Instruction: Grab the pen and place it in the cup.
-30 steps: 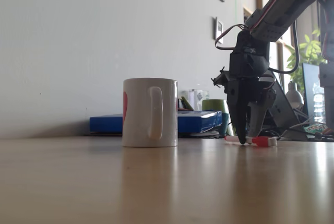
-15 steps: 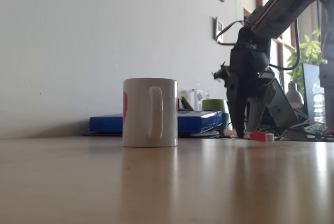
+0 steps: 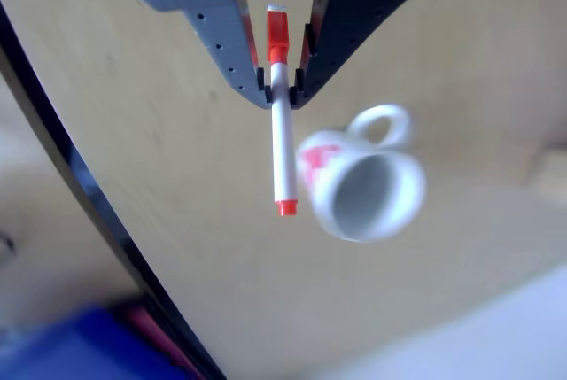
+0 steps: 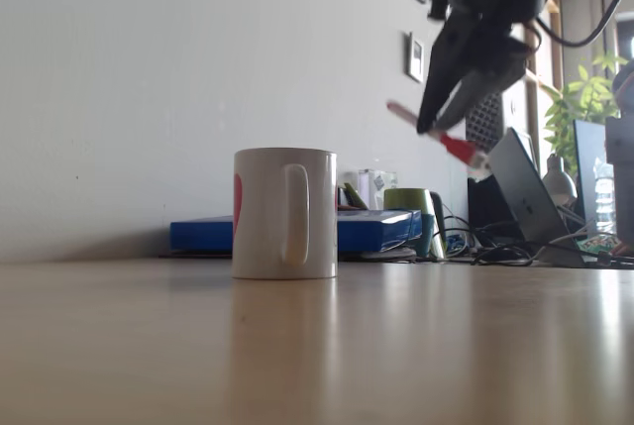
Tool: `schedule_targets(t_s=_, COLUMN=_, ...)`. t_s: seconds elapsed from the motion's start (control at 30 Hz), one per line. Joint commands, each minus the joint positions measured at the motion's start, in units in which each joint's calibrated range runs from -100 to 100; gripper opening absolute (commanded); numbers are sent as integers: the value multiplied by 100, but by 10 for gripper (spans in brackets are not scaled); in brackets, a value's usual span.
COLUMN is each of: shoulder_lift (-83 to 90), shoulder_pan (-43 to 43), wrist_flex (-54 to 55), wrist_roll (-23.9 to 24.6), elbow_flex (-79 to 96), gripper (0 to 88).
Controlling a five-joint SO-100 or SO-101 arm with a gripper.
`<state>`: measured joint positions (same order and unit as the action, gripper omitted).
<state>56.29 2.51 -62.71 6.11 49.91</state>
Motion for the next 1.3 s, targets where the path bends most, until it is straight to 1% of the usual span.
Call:
schedule_targets(t_s=0.0, shoulder_lift=1034, shoulder_pan=-697, wrist_flex=5, wrist_roll=-27, elbow_flex=-70, gripper=11)
schedule_targets(t_s=0.07, shoulder_lift=1292, shoulder_pan=-889, wrist_flex=288, wrist_roll=-85, elbow_flex=-61, gripper=11)
schedule_targets(t_s=0.13, shoulder_lift=1383, shoulder_pan=-964, wrist_flex=805, wrist_roll=-211, elbow_flex=47, gripper=11)
schedule_targets(t_s=0.23, shoulder_lift=1375, shoulder_pan=-973, wrist_flex=1820, wrist_roll=-343, elbow_flex=419, gripper=11)
schedule_targets(t_s=0.33, shoulder_lift=1267, shoulder_pan=-973, wrist_flex=3136, wrist_roll=-364, elbow_flex=1134, gripper=11)
schedule_targets(t_s=0.5, shoulder_lift=578, shoulder_pan=-948, wrist_flex=5002, wrist_roll=-364, elbow_flex=2084, gripper=11)
schedule_targets(t_s=0.73, shoulder_lift=-742, shoulder_pan=-914, wrist_flex=7032, wrist_roll=-364, elbow_flex=1985, gripper=11)
schedule_targets(t_s=0.83, shoulder_lift=-1347, shoulder_pan=-923, wrist_flex=7514, wrist_roll=-364, elbow_flex=1650, gripper=11)
schedule_targets(t_s=0.97, shoulder_lift=-2119, shoulder_pan=-973, wrist_flex=7798, wrist_roll=-322, elbow_flex=1333, gripper=11)
schedule_targets(t_s=1.13, shoulder_lift=-2982, shoulder_pan=-973, wrist_flex=8486, wrist_roll=-316, elbow_flex=1378, gripper=11)
schedule_targets(t_s=1.27, shoulder_lift=-3397, shoulder_pan=-964, wrist_flex=8710, wrist_roll=-337, elbow_flex=1387, gripper=11)
